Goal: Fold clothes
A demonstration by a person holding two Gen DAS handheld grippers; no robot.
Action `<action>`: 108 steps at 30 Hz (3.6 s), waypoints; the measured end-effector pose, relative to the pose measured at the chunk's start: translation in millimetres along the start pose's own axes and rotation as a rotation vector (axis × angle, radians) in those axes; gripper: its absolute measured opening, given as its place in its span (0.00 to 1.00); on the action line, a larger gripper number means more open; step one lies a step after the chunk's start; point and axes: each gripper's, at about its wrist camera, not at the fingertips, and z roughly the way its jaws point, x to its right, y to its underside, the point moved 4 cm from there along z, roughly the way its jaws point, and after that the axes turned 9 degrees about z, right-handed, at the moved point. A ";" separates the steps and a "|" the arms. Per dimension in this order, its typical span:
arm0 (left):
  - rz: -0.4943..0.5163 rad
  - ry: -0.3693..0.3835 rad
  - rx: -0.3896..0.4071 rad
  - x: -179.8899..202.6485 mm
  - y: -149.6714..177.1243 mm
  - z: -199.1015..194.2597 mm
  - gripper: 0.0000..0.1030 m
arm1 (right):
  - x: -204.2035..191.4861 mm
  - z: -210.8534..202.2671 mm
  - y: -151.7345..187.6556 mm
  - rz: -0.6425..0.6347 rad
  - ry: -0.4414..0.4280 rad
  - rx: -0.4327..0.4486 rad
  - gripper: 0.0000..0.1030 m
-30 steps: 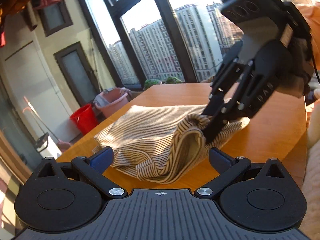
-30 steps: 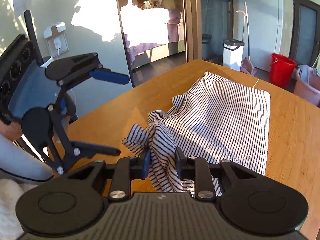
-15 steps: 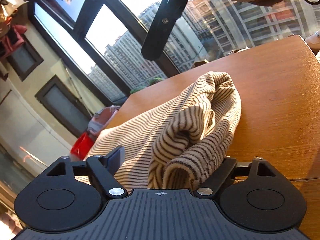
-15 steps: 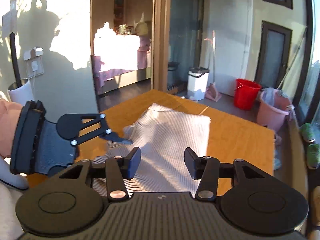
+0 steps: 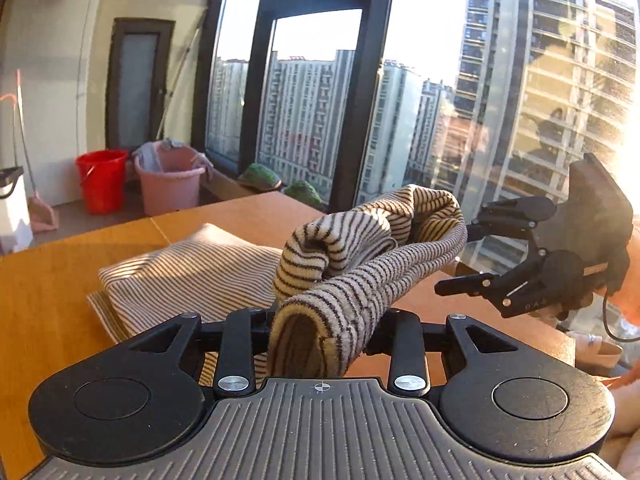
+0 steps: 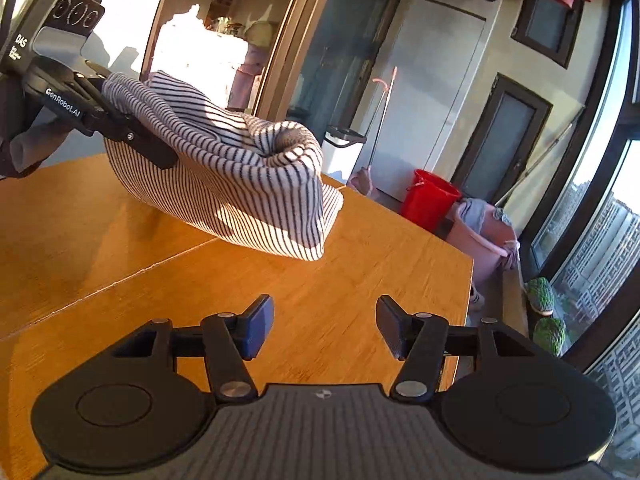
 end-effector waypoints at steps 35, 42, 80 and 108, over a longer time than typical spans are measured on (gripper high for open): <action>-0.401 0.111 0.020 -61.8 16.8 -16.1 0.51 | 41.4 101.2 -74.1 0.536 -0.293 -0.094 0.17; -0.483 0.098 0.018 -75.9 40.7 -4.7 0.61 | 35.0 164.1 -56.1 0.562 -0.294 -0.190 0.18; -0.332 0.016 -0.030 -94.9 30.8 3.0 0.79 | 46.2 115.4 -13.1 1.083 -0.363 -0.229 0.73; -0.340 0.214 -0.070 -9.4 29.8 14.2 0.92 | 71.3 158.9 -68.8 0.697 -0.155 -0.165 0.40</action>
